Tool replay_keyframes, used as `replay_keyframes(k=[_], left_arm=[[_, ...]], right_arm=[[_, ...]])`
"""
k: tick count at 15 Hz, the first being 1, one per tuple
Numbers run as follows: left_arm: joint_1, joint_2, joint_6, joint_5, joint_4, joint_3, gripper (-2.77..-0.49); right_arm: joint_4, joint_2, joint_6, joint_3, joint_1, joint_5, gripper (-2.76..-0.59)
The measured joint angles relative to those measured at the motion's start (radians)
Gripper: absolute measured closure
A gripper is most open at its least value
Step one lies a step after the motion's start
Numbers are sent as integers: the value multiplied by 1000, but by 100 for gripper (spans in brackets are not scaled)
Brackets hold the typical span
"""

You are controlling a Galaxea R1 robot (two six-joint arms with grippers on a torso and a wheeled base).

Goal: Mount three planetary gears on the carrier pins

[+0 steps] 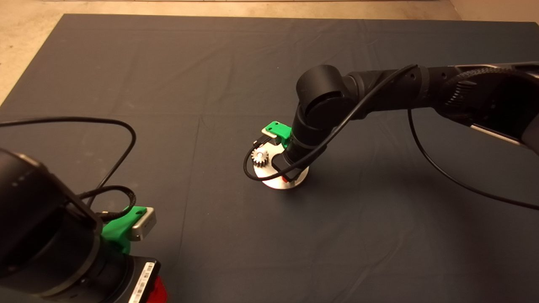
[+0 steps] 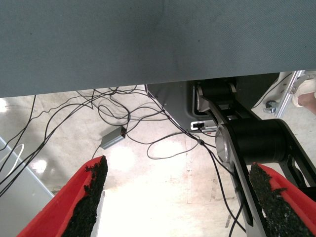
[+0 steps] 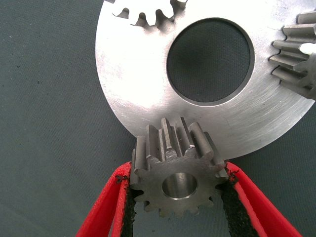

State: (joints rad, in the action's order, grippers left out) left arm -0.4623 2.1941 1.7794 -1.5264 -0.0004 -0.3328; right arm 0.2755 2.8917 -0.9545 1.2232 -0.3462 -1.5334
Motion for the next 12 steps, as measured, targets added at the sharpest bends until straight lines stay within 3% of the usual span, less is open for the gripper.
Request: replay_keyframes(k=[12], left_arm=[[0, 0, -3, 0, 0, 0, -204]], right_arm=[[22, 0, 13, 0, 6, 0, -106]])
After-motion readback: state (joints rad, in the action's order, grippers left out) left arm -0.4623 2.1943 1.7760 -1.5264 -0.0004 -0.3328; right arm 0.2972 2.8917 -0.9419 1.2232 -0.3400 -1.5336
